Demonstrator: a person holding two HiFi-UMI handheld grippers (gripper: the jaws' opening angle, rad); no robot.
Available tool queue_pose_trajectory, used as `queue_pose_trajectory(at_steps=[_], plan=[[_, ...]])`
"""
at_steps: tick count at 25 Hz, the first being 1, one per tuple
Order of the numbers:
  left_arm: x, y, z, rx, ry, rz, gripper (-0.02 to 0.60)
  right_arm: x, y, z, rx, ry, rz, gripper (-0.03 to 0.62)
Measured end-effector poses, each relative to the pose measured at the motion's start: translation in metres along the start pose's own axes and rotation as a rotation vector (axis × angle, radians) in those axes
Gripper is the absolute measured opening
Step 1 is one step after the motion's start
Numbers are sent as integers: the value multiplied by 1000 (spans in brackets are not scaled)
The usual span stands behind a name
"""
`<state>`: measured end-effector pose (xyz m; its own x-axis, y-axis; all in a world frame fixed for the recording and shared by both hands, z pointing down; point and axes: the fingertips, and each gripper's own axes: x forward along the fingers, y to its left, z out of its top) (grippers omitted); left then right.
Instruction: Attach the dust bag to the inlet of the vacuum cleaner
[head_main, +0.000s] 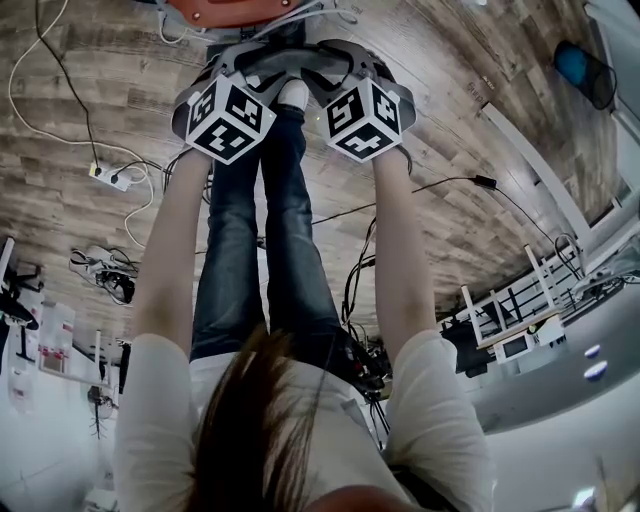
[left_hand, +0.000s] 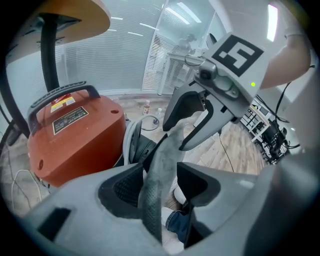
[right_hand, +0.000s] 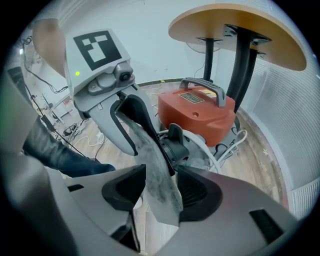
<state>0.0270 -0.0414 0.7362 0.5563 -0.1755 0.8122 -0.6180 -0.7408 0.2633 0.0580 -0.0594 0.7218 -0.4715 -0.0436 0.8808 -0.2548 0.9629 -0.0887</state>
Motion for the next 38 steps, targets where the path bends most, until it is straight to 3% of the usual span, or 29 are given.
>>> queue_pose_trajectory(at_steps=[6, 11, 17, 23, 26, 31, 38], plan=[[-9, -3, 5, -42, -14, 23, 222, -16, -1, 11, 73, -70, -28, 181], [-21, 1, 9, -81, -40, 84, 211, -24, 0, 19, 106, -109, -38, 147], [-43, 5, 18, -146, -119, 155, 123, -36, 2, 27, 158, -148, -72, 81], [-57, 1, 32, -157, -178, 185, 56, -50, 3, 36, 225, -201, -122, 5], [-64, -1, 40, -142, -210, 199, 21, -57, 4, 40, 266, -229, -137, 4], [-77, -2, 50, -116, -256, 224, 17, -69, 3, 49, 309, -267, -166, 3], [-114, 8, 76, -178, -350, 307, 17, -104, -7, 68, 400, -367, -233, 3]])
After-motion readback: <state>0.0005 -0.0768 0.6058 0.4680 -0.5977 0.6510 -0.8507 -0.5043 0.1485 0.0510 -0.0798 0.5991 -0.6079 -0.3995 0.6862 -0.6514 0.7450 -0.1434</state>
